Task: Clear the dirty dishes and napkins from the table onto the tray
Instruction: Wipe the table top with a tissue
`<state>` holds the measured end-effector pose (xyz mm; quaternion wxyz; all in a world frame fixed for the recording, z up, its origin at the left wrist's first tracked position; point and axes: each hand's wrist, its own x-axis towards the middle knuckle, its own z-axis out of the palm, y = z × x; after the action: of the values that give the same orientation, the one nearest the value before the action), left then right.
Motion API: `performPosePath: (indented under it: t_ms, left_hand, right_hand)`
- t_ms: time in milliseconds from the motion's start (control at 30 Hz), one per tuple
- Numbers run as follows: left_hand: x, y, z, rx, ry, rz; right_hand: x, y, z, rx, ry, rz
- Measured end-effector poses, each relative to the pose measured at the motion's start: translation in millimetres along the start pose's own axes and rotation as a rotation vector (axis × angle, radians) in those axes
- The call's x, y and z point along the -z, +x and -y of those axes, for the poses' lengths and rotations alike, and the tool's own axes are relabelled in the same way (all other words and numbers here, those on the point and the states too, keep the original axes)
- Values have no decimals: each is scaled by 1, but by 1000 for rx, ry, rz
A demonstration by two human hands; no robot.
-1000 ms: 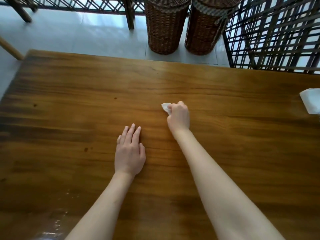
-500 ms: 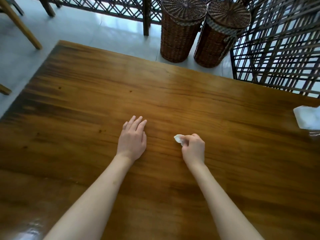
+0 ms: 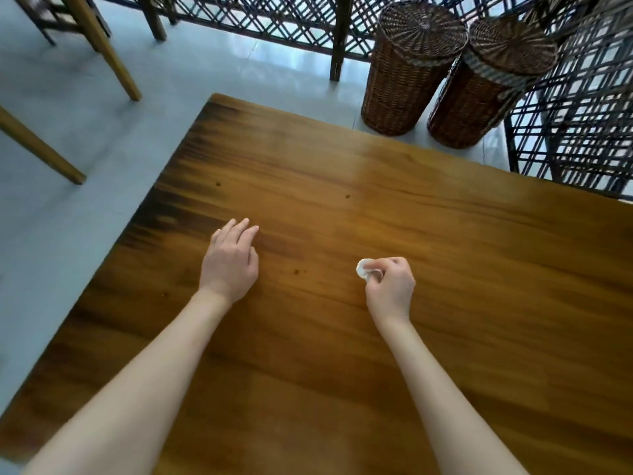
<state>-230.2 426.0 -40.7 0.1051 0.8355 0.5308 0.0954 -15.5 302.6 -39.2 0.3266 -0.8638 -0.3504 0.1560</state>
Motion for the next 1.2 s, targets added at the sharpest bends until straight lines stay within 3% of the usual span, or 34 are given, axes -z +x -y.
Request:
performPosePath:
  t_ms: [233, 433, 767, 1033, 1200]
  left_hand:
    - [-16, 72, 17, -116, -103, 24]
    - [-39, 119, 2, -241, -119, 116]
    - [-51, 125, 8, -253, -137, 110]
    - [-50, 125, 8, -249, -129, 109]
    - [-52, 125, 8, -250, -132, 99]
  right_hand:
    - [-50, 46, 55, -67, -263, -99]
    - [-62, 98, 67, -110, -267, -127]
    - [-89, 144, 78, -56, -253, -149]
    - [-82, 98, 62, 109, -274, -80]
    - [-75, 134, 57, -54, -280, -161]
